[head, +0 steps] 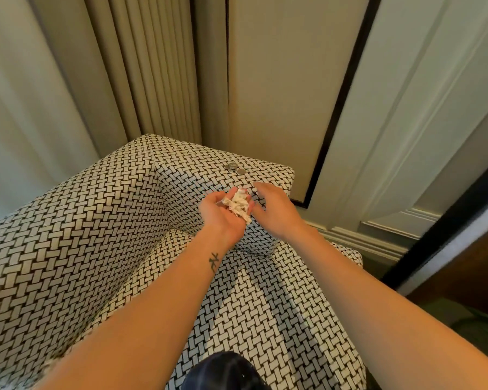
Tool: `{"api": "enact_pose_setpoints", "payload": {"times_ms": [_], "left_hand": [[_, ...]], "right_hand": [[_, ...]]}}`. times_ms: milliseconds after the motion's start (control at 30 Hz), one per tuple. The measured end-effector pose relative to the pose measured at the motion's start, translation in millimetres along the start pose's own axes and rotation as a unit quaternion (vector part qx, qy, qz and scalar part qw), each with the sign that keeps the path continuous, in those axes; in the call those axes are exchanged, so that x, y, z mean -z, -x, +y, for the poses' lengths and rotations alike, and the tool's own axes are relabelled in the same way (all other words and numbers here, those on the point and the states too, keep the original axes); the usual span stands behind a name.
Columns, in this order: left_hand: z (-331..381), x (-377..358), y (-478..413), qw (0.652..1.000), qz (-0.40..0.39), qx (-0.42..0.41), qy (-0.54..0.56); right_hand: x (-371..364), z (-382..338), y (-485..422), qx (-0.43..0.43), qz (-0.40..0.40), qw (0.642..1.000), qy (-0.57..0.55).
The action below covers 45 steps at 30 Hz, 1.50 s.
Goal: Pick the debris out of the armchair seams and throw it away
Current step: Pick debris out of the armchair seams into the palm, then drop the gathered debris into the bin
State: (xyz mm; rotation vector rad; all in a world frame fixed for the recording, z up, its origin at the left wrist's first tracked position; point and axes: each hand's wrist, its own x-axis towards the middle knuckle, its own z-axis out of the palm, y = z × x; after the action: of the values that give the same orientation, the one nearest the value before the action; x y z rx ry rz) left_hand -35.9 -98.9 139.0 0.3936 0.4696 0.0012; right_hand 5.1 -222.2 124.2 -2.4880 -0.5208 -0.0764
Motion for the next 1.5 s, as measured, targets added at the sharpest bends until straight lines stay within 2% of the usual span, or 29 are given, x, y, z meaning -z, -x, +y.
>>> {"api": "enact_pose_setpoints", "payload": {"times_ms": [133,233,600,833,1033,1167,1333,1500], "left_hand": [[-29,1,17,0.999,-0.025,0.026,0.006],[-67,9,35,0.997,-0.029,0.058,-0.030],[-266,45,36,0.962,-0.034,0.240,-0.127],[-404,72,33,0.906,-0.041,0.360,-0.221],[-483,82,18,0.881,-0.034,0.387,-0.270],[-510,89,14,0.851,-0.037,0.419,-0.314],[-525,100,3,0.853,0.009,0.394,-0.342],[-513,106,2,0.858,0.006,0.387,-0.338]], "right_hand": [[11,2,44,0.017,0.031,0.998,-0.056],[15,18,92,-0.005,0.049,0.994,-0.094],[38,168,239,-0.221,0.076,0.967,-0.103],[46,280,324,-0.390,0.069,0.908,-0.133],[46,345,364,-0.485,0.094,0.856,-0.152],[40,374,377,-0.515,0.100,0.833,-0.175],[33,383,368,-0.500,0.069,0.844,-0.181],[28,383,366,-0.506,0.045,0.841,-0.185]]}}
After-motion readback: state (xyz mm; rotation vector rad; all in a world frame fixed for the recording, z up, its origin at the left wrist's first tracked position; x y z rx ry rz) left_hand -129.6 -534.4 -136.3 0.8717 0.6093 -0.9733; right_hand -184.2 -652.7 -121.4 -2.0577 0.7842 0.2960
